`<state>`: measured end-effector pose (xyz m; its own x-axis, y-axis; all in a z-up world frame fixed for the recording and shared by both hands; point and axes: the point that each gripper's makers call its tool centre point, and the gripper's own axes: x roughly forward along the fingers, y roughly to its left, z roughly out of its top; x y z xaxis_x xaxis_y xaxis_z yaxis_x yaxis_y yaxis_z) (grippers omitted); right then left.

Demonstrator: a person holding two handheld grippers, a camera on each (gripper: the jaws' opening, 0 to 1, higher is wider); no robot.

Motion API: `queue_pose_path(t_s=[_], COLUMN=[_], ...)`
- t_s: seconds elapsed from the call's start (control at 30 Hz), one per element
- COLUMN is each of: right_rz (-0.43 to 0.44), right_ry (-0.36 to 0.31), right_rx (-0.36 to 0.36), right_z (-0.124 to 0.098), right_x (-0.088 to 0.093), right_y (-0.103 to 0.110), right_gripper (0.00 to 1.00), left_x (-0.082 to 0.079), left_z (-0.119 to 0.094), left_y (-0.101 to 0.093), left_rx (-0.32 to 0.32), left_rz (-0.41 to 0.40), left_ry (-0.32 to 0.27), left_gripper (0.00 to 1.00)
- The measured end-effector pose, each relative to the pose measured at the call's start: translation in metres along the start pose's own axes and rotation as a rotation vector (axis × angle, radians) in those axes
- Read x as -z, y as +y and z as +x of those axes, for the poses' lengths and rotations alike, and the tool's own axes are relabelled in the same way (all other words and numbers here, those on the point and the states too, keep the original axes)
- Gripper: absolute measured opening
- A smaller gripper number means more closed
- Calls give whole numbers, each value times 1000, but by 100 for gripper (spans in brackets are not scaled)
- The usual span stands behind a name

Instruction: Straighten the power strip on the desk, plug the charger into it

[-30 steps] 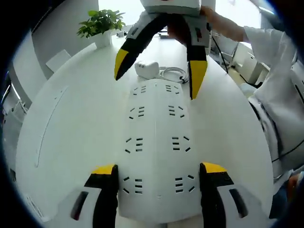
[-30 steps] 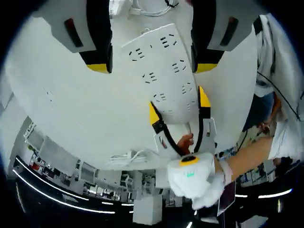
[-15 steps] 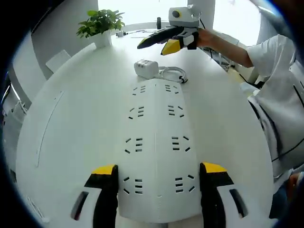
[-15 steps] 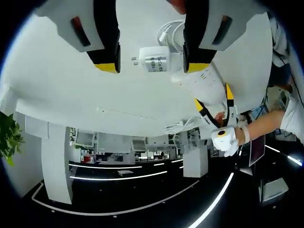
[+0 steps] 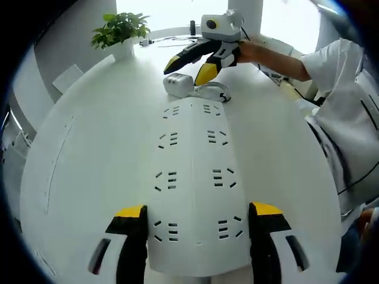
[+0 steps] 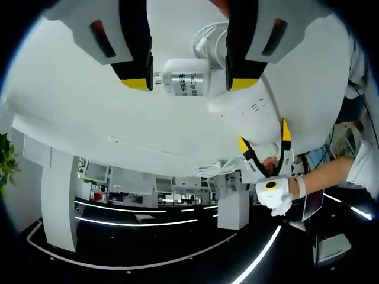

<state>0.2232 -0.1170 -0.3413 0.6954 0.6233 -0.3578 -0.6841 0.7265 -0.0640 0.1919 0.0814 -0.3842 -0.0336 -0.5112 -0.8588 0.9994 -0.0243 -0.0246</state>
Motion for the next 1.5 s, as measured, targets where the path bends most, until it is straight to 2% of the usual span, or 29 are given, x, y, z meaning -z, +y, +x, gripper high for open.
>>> queue_pose_path(t_s=[0.13, 0.3, 0.37, 0.47, 0.67, 0.77, 0.87, 0.93, 1.0, 1.17, 1.33, 1.5], right_rz=[-5, 13, 17, 5, 46, 34, -20, -94, -98, -160, -275, -282], right_ry=[2, 8, 3, -3, -26, -32, -22, -21, -9, 6, 11, 34], right_rx=[3, 18, -9, -27, -72, -123, -235, -337, -420, -541, -638, -645], right_z=[3, 7, 7, 6, 3, 1, -3, -8, -12, -13, -12, -12], right_x=[0, 4, 5, 5, 6, 6, 7, 8, 11, 12, 10, 11], right_y=[1, -6, -4, -4, -6, -2, 8, 17, 21, 24, 33, 34], right_gripper=[48, 39, 34, 34, 33, 33, 33, 33, 33, 33, 33, 33], left_x=[0, 1, 1, 1, 2, 2, 2, 2, 2, 1, 1, 1], left_z=[0, -1, -1, -2, -2, -2, -2, -2, -2, -2, -2, -2], left_y=[0, 1, 1, 1, 2, 2, 3, 3, 3, 3, 2, 4], left_rx=[-1, -5, -6, -7, -12, -13, -13, -13, -14, -18, -18, -18], left_rz=[-2, -10, -12, -14, -22, -22, -23, -23, -24, -29, -30, -30], left_ry=[6, 3, 3, 4, -8, -2, 3, 4, 2, 7, 8, 11], left_gripper=[70, 70, 70, 70, 70, 70, 70, 70, 70, 70, 70, 70])
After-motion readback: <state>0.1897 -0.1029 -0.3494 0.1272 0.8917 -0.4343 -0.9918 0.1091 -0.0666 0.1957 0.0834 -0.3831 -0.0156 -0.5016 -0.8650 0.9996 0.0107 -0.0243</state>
